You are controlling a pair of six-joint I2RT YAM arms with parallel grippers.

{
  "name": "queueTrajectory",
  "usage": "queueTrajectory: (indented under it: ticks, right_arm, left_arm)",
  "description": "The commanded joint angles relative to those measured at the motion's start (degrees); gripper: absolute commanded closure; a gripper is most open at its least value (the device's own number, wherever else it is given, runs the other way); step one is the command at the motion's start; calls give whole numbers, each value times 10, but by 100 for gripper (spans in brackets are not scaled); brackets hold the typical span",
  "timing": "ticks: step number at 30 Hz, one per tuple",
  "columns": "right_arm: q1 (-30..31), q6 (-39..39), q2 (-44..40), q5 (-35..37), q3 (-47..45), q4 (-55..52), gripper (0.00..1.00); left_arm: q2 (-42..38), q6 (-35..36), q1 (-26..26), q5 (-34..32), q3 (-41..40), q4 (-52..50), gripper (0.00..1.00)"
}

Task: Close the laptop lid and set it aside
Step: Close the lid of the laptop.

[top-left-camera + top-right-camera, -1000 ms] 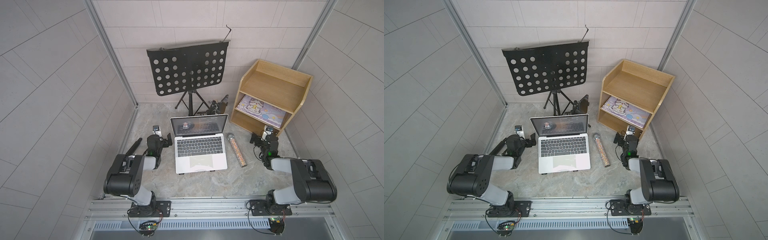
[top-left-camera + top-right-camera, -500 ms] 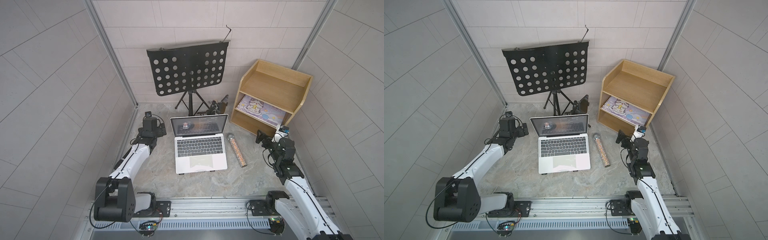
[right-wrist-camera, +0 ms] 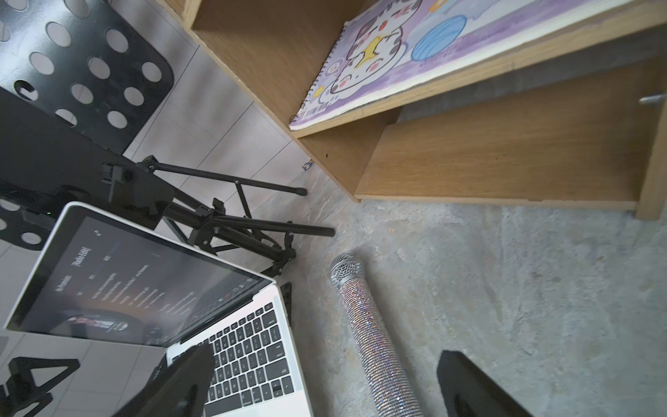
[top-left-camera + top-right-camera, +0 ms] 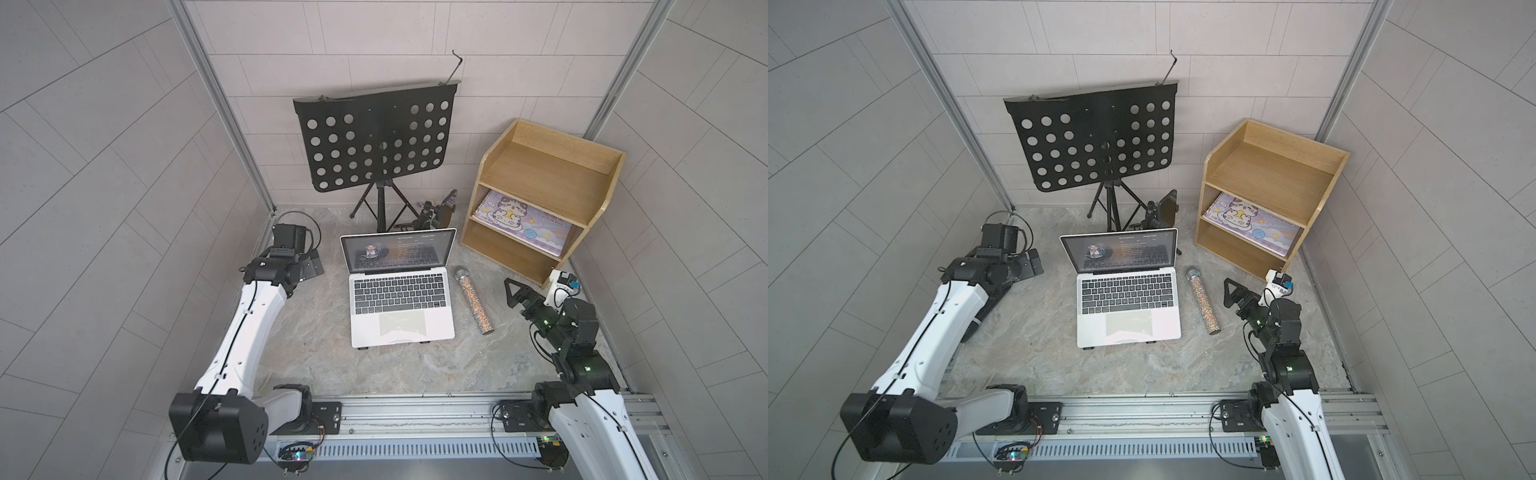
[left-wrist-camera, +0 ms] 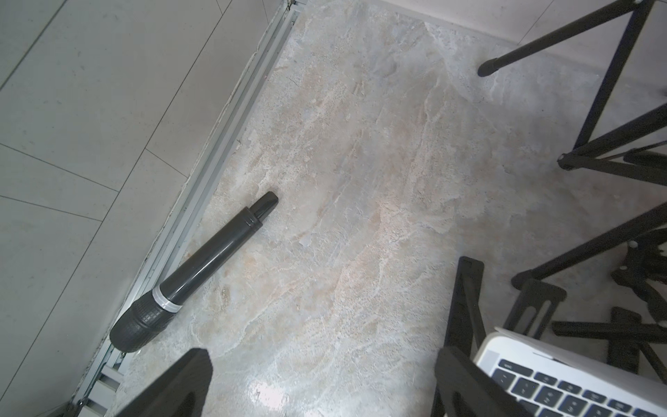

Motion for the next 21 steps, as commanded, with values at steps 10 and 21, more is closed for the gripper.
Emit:
queueTrajectory:
  ticks: [10,21]
  right_arm:
    - [56,8,-23,-63,-18,-7,0]
    - [106,-51,12,-82,-23,18,0]
  left_arm:
    - [23,-21,-50,24,142,-158,0]
    - [-18,-6,-118,-1,184,-180,0]
